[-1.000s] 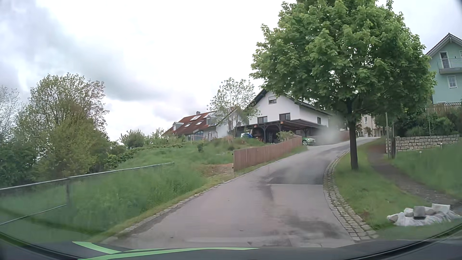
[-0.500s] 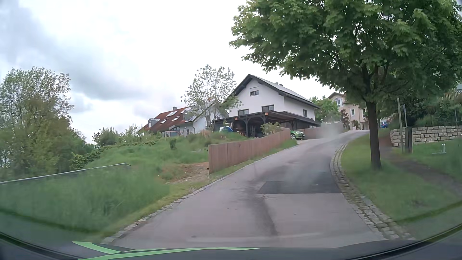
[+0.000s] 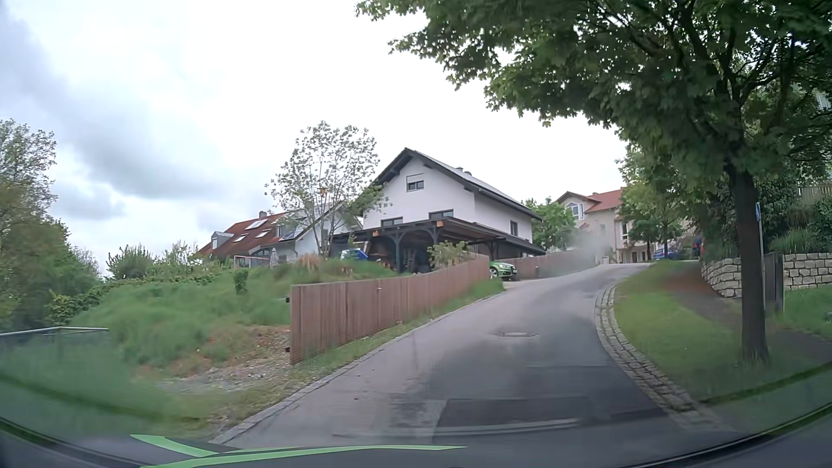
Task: Follow the waypoints while adhering to traffic rules and regulations
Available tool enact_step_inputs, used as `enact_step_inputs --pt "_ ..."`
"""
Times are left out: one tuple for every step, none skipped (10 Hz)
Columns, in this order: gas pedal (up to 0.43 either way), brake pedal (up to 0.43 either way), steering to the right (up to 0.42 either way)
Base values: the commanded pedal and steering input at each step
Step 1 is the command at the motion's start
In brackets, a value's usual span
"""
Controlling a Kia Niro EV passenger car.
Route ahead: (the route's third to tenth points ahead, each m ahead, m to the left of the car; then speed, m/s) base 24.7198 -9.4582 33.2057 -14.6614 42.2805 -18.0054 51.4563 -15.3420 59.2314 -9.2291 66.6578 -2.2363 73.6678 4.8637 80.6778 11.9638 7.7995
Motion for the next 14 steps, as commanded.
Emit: enact_step_inputs --pt "0.157 0.000 0.125" --pt "0.157 0.000 0.121" --pt "0.157 0.000 0.121" --pt "0.209 0.000 0.121" --pt "0.228 0.000 0.120" --pt "0.240 0.000 0.119" --pt "0.240 0.000 0.118" --pt "0.240 0.000 0.118" --pt "0.240 0.000 0.118" --pt "0.240 0.000 0.116" --pt "0.240 0.000 0.115" --pt "0.240 0.000 0.114" --pt "0.240 0.000 0.111" --pt "0.240 0.000 0.108"
